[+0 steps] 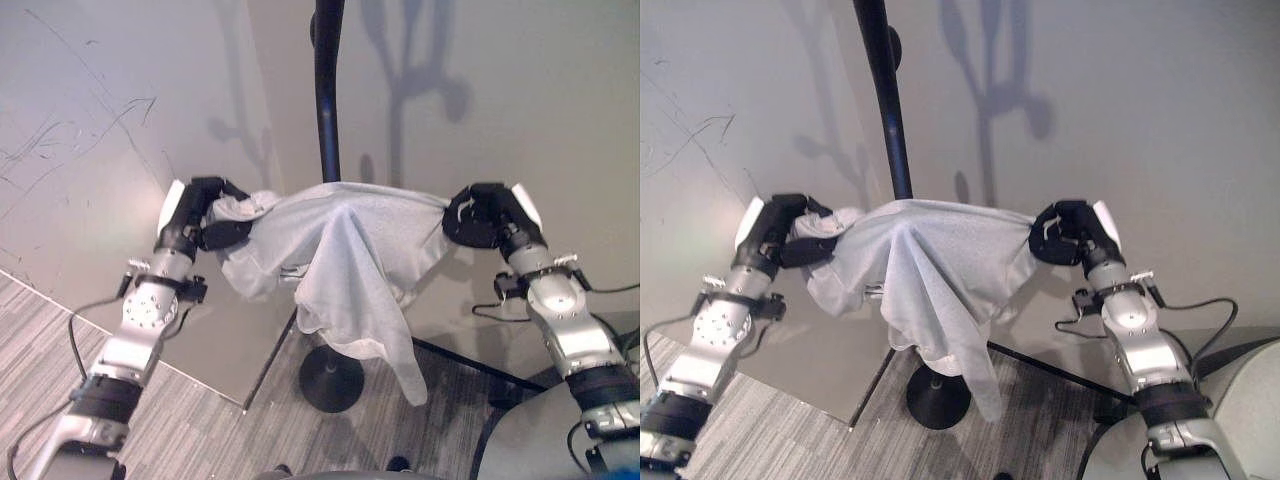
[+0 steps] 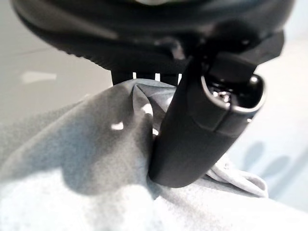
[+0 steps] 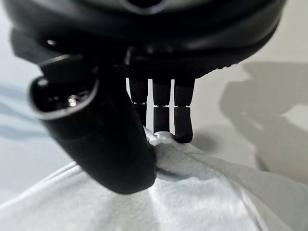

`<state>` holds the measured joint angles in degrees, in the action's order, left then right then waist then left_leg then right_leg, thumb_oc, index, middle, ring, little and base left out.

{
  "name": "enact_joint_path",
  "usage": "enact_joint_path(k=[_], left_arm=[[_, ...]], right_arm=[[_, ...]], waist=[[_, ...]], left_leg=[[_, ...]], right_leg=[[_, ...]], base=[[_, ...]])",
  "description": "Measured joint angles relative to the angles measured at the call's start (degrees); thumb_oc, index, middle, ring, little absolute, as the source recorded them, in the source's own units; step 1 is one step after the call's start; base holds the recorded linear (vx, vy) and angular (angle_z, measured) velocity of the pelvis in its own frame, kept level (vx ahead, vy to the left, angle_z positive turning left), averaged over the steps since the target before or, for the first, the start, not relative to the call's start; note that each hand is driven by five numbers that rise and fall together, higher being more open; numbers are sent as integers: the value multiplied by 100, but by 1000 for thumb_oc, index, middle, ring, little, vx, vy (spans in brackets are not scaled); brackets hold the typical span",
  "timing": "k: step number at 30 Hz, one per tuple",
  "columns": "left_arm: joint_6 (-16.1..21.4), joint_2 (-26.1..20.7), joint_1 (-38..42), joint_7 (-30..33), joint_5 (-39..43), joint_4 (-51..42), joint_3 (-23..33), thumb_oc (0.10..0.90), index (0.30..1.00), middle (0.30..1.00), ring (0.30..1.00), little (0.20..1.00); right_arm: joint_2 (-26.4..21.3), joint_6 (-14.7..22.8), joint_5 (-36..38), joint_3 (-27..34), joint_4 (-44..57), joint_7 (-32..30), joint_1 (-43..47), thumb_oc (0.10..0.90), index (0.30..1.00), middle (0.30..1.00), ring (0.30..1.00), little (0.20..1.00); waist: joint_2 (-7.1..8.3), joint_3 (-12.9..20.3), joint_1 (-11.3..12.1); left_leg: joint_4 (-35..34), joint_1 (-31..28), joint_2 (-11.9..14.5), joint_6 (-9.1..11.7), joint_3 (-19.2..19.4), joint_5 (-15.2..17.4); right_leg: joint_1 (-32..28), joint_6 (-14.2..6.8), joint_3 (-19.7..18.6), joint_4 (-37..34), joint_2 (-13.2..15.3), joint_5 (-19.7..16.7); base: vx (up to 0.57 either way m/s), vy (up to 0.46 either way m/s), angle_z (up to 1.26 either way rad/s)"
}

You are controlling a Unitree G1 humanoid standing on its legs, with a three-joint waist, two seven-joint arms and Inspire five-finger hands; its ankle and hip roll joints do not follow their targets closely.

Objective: Hang the clothes on the sofa on the clothes rack.

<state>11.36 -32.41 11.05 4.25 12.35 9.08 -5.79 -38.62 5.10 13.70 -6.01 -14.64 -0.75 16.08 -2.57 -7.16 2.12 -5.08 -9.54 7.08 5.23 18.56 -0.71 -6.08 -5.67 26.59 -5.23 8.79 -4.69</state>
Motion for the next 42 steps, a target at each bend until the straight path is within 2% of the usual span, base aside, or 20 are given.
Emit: enact_joint_path(k=[1, 2, 6, 9, 14, 19, 20, 23, 25, 26, 31, 35, 36, 37, 38, 39, 42], left_arm=[[-21, 120, -90, -23, 0, -22, 38, 718, 778, 778, 778, 778], [-42, 199, -145, -63, 0, -23, 47, 800, 900, 900, 900, 900], [-137, 493, -443, -132, -3, -34, 361, 800, 900, 900, 900, 900], [-172, 521, -865, -132, -4, -34, 616, 800, 900, 900, 900, 900], [-166, 782, -1353, -156, -6, -31, 697, 800, 900, 900, 900, 900], [-162, 1073, -1987, -382, -415, 120, 665, 800, 900, 900, 900, 900], [-161, 1199, -2071, -391, -628, 271, 664, 800, 900, 900, 900, 900], [-113, 1404, -2128, -382, -705, 791, 609, 800, 900, 900, 900, 900], [-99, 1626, -2207, -397, -847, 1190, 568, 800, 900, 900, 900, 900], [-114, 1655, -2300, -410, -875, 1506, 448, 800, 900, 900, 900, 900], [-297, 1897, -2295, -350, -1098, 2556, 131, 800, 900, 900, 900, 900], [-437, 1895, -2514, -328, -1283, 2622, 109, 800, 900, 900, 900, 900], [-343, 1964, -2547, -306, -1234, 2879, 62, 800, 900, 900, 900, 900], [-172, 2092, -2295, -211, -1074, 3637, 63, 800, 900, 900, 900, 900], [-186, 2166, -1966, -166, -955, 4413, 105, 800, 900, 900, 900, 900], [-410, 2260, -1751, -206, -839, 5064, -49, 800, 900, 900, 900, 900], [-425, 2282, -1674, -178, -834, 5196, -120, 800, 900, 900, 900, 900]], right_arm=[[137, 0, 1, 82, 47, 18, -64, 800, 900, 900, 900, 900], [253, 0, 3, 155, 94, 27, -125, 800, 900, 900, 900, 900], [479, -15, 12, 487, 234, 59, -364, 800, 900, 900, 900, 900], [494, -15, 21, 804, 370, 51, -728, 800, 900, 900, 900, 900], [570, -9, 114, 1106, 561, 57, -1308, 800, 900, 900, 900, 900], [1035, 21, 107, 1243, 283, 122, -2101, 800, 900, 900, 900, 900], [1198, -67, 73, 1237, 73, 185, -2462, 800, 900, 900, 900, 900], [1460, -89, 58, 1112, -464, 233, -2831, 800, 900, 900, 900, 900], [1704, -207, 11, 1006, -898, 279, -3017, 800, 900, 900, 900, 900], [1804, -159, -4, 860, -1230, 286, -3149, 800, 900, 900, 900, 900], [2230, -400, -59, 487, -2616, 176, -3118, 800, 900, 900, 900, 900], [2295, -458, -171, 437, -2587, 172, -3228, 800, 900, 900, 900, 900], [2372, -376, -155, 383, -2801, 145, -3248, 800, 900, 900, 900, 900], [2481, -158, -138, 379, -3387, 24, -3033, 800, 900, 900, 900, 900], [2451, -160, -97, 298, -3943, -51, -2740, 800, 900, 900, 900, 900], [2540, -339, -102, -39, -4363, -16, -2495, 800, 900, 900, 900, 900], [2540, -329, 25, -134, -4472, -28, -2418, 800, 900, 900, 900, 900]], waist=[[6, -28, 4], [7, -40, 20], [8, -47, 46], [9, -45, 27], [-7, -26, -30], [13, 32, -90], [13, 44, -92], [82, 124, -106], [56, 260, -108], [104, 270, -109], [133, 353, -106], [155, 345, -134], [210, 321, -132], [145, 326, -119], [149, 466, -90], [148, 505, -90], [105, 443, -86]], left_leg=[[-2, 1, 0, 0, 0, 0], [-1, 0, 1, 0, 0, 0], [-13, 5, 9, -11, -7, 11], [-17, 5, 5, -13, -5, 19], [-12, 5, 2, -14, 1, 19], [-10, 21, 9, -15, 51, 19], [-11, 34, 7, -16, 54, 18], [-13, 118, 9, -16, 55, 18], [-19, 116, 7, -21, 60, 25], [-21, 135, 7, -23, 65, 30], [-37, 138, 1, -28, 60, 38], [-37, 169, 1, -74, 59, 67], [-37, 157, -8, -62, 50, 69], [-33, 119, -12, -14, 42, 39], [-16, 110, -12, -10, 53, 43], [-36, 143, -13, -16, 56, 56], [-15, 123, -16, -19, 52, 53]], right_leg=[[2, -2, -9, -1, 0, 5], [2, -4, -17, -2, 0, 8], [4, -9, -36, -6, -4, 12], [5, -14, -52, -4, -1, 7], [13, -13, -53, -1, -3, 2], [63, -10, -86, 0, -11, 5], [74, -10, -84, 0, -9, 5], [148, -12, -81, 0, -7, 7], [154, -15, -83, -1, -5, 10], [171, -16, -83, -1, -3, 10], [172, -42, -91, -1, 7, 14], [202, -52, -92, -2, 11, 7], [200, -58, -89, -2, 22, 8], [161, -54, -84, 0, 26, 11], [137, -41, -85, 0, 22, 9], [175, -39, -80, 0, 26, 13], [155, -27, -64, -1, 27, 2]], base=[[0, 0, 0], [0, 0, 0], [45, 15, 1], [29, 14, -1], [0, 0, 0], [3, 6, -5], [0, 0, 0], [0, 0, 0], [0, 0, 0], [0, 0, 0], [0, 0, 0], [-1, 16, 0], [-2, 40, 3], [0, 0, 0], [0, 0, 0], [27, 40, -1], [16, 25, 0]])
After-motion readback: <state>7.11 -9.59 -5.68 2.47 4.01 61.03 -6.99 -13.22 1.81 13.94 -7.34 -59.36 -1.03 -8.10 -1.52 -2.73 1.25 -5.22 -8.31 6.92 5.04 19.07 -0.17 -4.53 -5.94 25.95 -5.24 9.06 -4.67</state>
